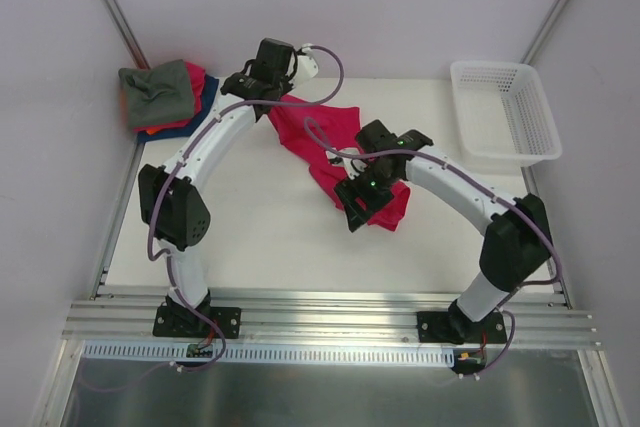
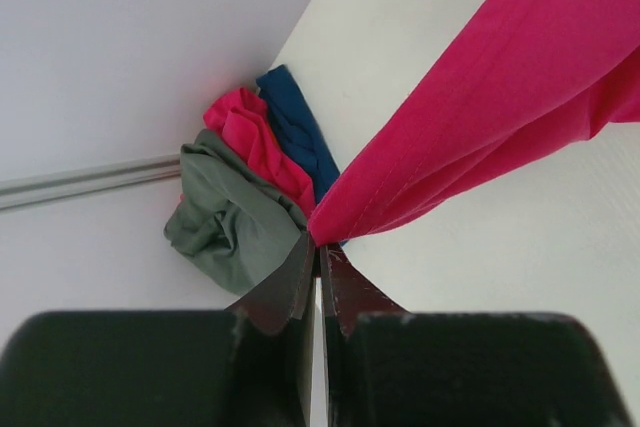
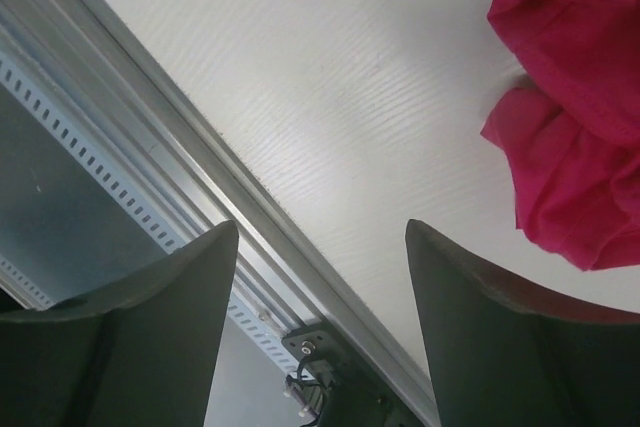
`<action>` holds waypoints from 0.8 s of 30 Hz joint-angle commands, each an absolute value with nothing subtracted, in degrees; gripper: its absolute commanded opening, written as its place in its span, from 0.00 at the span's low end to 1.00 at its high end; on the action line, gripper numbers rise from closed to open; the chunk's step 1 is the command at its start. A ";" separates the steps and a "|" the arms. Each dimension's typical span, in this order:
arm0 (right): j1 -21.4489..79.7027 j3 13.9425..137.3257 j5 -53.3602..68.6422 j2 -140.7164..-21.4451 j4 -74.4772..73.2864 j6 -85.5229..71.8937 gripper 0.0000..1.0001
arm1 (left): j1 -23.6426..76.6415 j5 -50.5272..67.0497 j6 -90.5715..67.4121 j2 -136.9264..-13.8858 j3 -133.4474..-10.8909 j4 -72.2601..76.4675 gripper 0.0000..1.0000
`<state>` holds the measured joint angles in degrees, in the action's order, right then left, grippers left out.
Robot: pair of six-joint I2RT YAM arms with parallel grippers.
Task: Fold and stack the t-shirts
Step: Flatten out the tshirt
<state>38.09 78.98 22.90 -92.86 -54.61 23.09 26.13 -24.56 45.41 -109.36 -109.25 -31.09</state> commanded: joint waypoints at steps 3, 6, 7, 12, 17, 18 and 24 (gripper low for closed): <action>38.32 84.71 20.22 -100.09 -54.05 24.34 0.66 | 24.00 -22.24 40.96 -103.10 -112.94 -33.92 0.00; 38.15 88.23 18.90 -105.89 -53.70 24.78 0.59 | 22.86 -21.19 39.91 -102.57 -113.55 -35.15 0.00; 38.06 90.85 18.72 -107.21 -53.61 24.87 0.57 | 22.59 -20.92 39.73 -102.31 -113.64 -35.50 0.00; 37.27 96.67 13.90 -115.65 -50.45 21.01 0.47 | 21.01 -19.08 37.53 -101.17 -113.73 -37.09 0.00; 37.00 100.01 11.34 -119.79 -48.69 17.84 0.46 | 19.78 -18.63 35.95 -100.55 -113.64 -37.88 0.00; 37.00 100.19 10.99 -120.23 -48.52 17.84 0.46 | 19.69 -18.63 35.77 -100.55 -113.64 -37.97 0.00; 36.21 99.41 8.62 -120.50 -48.78 19.25 0.48 | 19.51 -18.63 35.33 -100.90 -114.26 -38.32 0.00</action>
<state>36.82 97.80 11.03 -121.01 -48.34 19.35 19.79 -19.53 36.75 -103.68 -111.74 -37.78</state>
